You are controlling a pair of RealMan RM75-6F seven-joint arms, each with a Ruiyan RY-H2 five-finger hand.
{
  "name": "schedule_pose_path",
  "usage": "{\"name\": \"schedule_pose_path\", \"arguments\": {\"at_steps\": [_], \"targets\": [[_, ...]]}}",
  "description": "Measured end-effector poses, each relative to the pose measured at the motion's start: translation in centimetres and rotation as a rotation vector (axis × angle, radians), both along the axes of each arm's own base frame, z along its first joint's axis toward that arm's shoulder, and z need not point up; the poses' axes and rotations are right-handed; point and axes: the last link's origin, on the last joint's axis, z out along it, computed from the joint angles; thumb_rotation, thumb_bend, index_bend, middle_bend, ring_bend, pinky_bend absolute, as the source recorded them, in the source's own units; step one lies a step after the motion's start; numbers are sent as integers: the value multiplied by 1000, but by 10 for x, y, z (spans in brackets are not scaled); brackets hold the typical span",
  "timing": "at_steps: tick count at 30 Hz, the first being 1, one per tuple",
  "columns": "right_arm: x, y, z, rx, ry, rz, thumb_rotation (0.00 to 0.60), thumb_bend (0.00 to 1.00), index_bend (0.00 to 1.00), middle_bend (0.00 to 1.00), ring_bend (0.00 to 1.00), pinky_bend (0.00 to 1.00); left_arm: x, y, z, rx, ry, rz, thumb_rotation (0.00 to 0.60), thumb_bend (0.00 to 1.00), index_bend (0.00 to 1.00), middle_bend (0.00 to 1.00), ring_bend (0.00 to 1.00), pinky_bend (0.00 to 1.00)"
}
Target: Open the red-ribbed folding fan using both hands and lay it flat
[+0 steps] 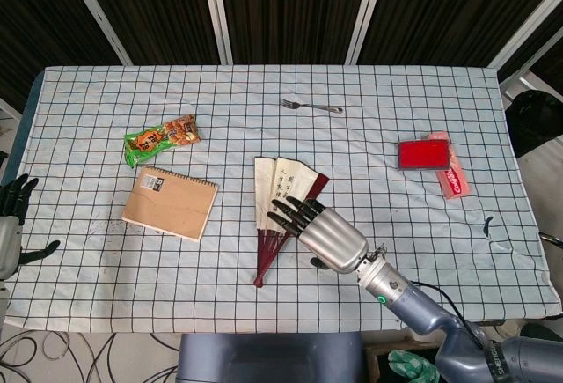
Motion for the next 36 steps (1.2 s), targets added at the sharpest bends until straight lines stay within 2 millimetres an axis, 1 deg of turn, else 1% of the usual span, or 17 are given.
{"name": "schedule_pose_path", "arguments": {"at_steps": [6, 13, 25, 27, 28, 29, 30, 31, 32, 33, 35, 36], "targets": [[2, 8, -16, 43, 35, 28, 600, 14, 0, 0, 63, 222, -1, 1, -1, -7, -3, 4, 600, 0, 0, 0, 0, 0], [-8, 11, -40, 76, 94, 13, 600, 17, 0, 0, 64, 222, 0, 1, -1, -7, -12, 4, 600, 0, 0, 0, 0, 0], [-11, 10, -49, 90, 107, -9, 600, 32, 0, 0, 64, 222, 1, 1, 2, 2, -19, -4, 600, 0, 0, 0, 0, 0], [-12, 10, -51, 95, 109, -14, 600, 60, 0, 36, 94, 223, 1, 2, 2, 0, -17, -3, 600, 0, 0, 0, 0, 0], [-12, 9, -53, 97, 111, -17, 600, 92, 0, 123, 173, 252, 1, 2, 1, -3, -15, -2, 600, 0, 0, 0, 0, 0], [-13, 9, -54, 97, 111, -18, 600, 132, 2, 263, 311, 319, 1, 2, 1, -4, -13, -2, 600, 0, 0, 0, 0, 0], [-13, 9, -54, 96, 111, -18, 600, 158, 11, 367, 417, 389, 1, 2, 1, -5, -13, -2, 600, 0, 0, 0, 0, 0], [-13, 8, -55, 93, 109, -18, 600, 195, 37, 513, 575, 517, 1, 2, 0, -6, -12, -2, 600, 0, 0, 0, 0, 0], [-13, 7, -56, 92, 109, -18, 600, 224, 74, 623, 694, 634, 1, 2, 0, -5, -11, -3, 600, 0, 0, 0, 0, 0], [-13, 6, -57, 91, 110, -18, 600, 249, 114, 703, 774, 728, 1, 2, 0, -5, -11, -2, 600, 0, 0, 0, 0, 0], [-15, 4, -61, 93, 118, -21, 600, 279, 161, 790, 857, 820, 1, 2, 0, -3, -11, 0, 600, 0, 0, 0, 0, 0], [-15, 3, -62, 97, 123, -22, 600, 290, 179, 820, 885, 849, 1, 2, 0, -2, -11, 2, 600, 0, 0, 0, 0, 0]]}}
